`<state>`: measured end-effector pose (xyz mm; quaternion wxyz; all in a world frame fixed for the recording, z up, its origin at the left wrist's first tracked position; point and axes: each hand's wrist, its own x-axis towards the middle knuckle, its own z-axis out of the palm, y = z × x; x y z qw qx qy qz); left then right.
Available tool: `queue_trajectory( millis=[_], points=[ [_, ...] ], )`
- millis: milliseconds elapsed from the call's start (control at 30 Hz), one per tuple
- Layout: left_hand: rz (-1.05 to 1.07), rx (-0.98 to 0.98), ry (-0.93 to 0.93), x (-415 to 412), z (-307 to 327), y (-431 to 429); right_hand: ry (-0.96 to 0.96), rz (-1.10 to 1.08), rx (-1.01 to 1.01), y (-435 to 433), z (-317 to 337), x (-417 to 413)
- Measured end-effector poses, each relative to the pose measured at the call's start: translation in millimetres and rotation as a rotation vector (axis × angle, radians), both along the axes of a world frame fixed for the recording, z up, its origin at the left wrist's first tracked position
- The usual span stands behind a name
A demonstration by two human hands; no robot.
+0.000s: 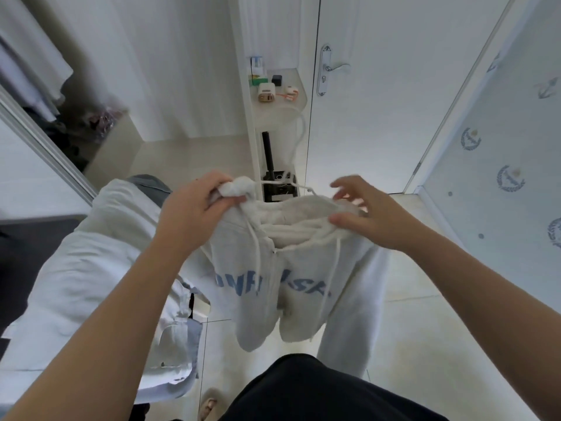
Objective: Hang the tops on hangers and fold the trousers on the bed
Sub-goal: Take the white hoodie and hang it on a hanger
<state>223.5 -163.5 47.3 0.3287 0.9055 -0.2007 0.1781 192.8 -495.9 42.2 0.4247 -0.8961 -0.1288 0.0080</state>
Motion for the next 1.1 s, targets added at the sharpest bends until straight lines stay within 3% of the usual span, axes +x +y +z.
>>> queue_trajectory(
  millis=[67, 133, 233, 433, 667, 900, 1000, 1100],
  points=[
    [0.059, -0.055, -0.025, 4.4, 5.8, 13.1, 0.185, -0.057, -0.027, -21.2, -15.0, -2.1],
    [0.087, -0.059, -0.032, 8.2, 10.6, 19.9, 0.228, -0.09, -0.08, -36.4, -27.6, 2.2],
    [0.094, 0.05, -0.038, 14.0, 14.7, 21.0, 0.084, -0.147, -0.097, -43.6, -27.5, 10.9],
    [0.134, 0.172, -0.054, 20.7, 22.3, 23.8, -0.171, -0.249, 0.058, -33.8, -0.7, 19.5],
    [0.088, 0.167, -0.064, 25.5, 35.4, 22.7, -0.218, -0.176, -0.068, -40.9, 30.4, 25.3],
    [0.008, 0.356, -0.164, 17.2, 36.6, 3.2, -0.34, -0.053, -0.068, -18.8, 77.9, 22.9],
    [0.026, 0.187, -0.144, 16.9, 44.3, -7.7, -0.495, 0.053, 0.043, 8.6, 97.8, 12.2],
    [0.024, -0.028, -0.166, 17.6, 54.7, -4.7, -0.415, 0.041, -0.007, 8.2, 111.2, 9.1]
  ],
)
